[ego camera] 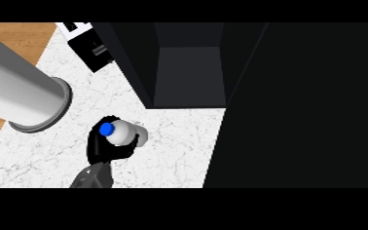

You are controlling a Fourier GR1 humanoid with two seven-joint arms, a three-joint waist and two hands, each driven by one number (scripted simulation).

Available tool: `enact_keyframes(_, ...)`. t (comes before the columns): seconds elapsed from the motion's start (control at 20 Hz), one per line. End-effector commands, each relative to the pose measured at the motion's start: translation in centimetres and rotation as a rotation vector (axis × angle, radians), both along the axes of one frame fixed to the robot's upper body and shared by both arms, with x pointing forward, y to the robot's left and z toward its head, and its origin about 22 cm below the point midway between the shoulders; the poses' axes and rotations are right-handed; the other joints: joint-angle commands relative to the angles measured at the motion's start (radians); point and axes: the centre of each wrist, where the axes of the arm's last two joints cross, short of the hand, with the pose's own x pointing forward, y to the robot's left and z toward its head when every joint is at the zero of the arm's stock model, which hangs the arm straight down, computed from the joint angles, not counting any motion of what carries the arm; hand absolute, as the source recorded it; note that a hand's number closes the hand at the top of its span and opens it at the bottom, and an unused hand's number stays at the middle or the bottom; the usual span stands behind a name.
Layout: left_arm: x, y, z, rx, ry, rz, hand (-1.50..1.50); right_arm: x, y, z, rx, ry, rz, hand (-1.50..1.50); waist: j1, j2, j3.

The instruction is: Pick up the bottled water, place it into the cabinet and close the cabinet

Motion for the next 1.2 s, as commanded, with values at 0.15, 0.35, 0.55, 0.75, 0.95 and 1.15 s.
enact_keyframes(0.15,-1.2,0.2,2.0,0.028,-0.031,-0.203,1.5,-1.9,-1.4,1.9,0.003,-0.047,-0.039,-1.5,0.015,-0.001,0.001)
enact_keyframes(0.35,-2.1,-2.6,4.0,-0.074,-0.009,-0.236,1.5,-1.1,-1.0,1.9,-0.003,-0.031,-0.041,-1.5,0.018,0.001,0.001)
enact_keyframes(0.55,-1.6,-3.4,7.5,-0.079,-0.02,-0.24,1.5,-1.5,-0.5,0.8,0.004,-0.042,-0.021,-1.5,0.012,0.002,0.001)
enact_keyframes(0.75,-2.5,-5.0,10.1,-0.038,-0.056,-0.243,1.5,-1.5,0.4,1.3,0.011,-0.03,-0.007,-1.5,0.011,0.003,0.0)
enact_keyframes(0.95,0.0,-6.8,12.9,-0.016,-0.076,-0.235,1.5,-1.7,-0.2,1.7,0.01,-0.047,-0.014,-1.5,0.004,0.005,0.0)
enact_keyframes(1.15,0.1,-8.6,15.3,0.015,-0.096,-0.263,1.5,-1.4,0.4,1.4,0.025,-0.043,-0.025,-1.5,0.005,0.005,0.0)
